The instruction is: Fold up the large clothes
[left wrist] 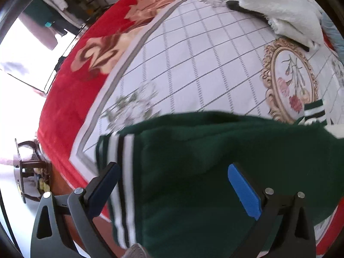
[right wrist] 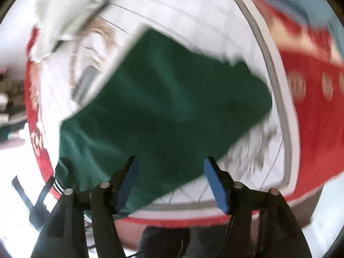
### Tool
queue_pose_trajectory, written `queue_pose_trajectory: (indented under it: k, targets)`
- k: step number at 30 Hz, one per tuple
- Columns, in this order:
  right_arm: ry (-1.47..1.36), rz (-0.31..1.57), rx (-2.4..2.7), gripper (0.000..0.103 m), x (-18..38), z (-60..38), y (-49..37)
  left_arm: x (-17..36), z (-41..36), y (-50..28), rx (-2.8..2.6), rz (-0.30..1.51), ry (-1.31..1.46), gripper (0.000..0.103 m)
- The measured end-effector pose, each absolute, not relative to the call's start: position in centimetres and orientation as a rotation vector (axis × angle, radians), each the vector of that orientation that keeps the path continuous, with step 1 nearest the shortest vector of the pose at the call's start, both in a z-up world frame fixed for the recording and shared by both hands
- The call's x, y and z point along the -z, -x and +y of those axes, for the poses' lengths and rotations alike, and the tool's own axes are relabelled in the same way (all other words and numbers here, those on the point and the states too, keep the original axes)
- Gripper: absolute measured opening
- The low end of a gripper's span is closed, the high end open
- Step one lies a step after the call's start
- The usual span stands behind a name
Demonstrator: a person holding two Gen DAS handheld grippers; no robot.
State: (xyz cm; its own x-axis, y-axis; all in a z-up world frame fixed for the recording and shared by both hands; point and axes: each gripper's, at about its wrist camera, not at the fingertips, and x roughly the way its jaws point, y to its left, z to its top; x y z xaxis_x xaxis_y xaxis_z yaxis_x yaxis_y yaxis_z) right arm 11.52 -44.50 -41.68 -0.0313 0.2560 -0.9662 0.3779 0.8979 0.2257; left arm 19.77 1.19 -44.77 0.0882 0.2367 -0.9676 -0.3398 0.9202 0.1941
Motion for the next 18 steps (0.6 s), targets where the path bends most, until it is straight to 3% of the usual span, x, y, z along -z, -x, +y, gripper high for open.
queue_pose_trajectory:
  k: [5,7,10,12,14,18]
  targets:
    - [-0.287,1.448,0.012,0.079,40.1,-44.5,-19.8,46.5,0.2,-22.3,-0.424,1.424,0.070,0.103]
    - [-0.212,1.429,-0.006,0.081,42.7,-44.5,-24.6,46.7,0.0,-22.9,-0.422,1.421,0.077,0.103]
    - [-0.262,1.561,-0.095,0.081,48.5,-45.0,-29.0,46.4,-0.5,-23.2,-0.419,1.406,0.075,0.103]
    - [-0.359,1.707,-0.166,0.068,51.1,-46.0,-29.4,46.2,-0.9,-23.1,-0.415,1.408,0.076,0.103]
    - [-0.368,1.704,-0.153,0.014,51.4,-45.7,-29.7,46.0,-1.3,-22.8,-0.413,1.410,0.072,0.103]
    - [-0.400,1.550,-0.181,0.010,46.7,-45.0,-30.1,45.5,-2.2,-22.3,-0.398,1.417,0.060,0.103]
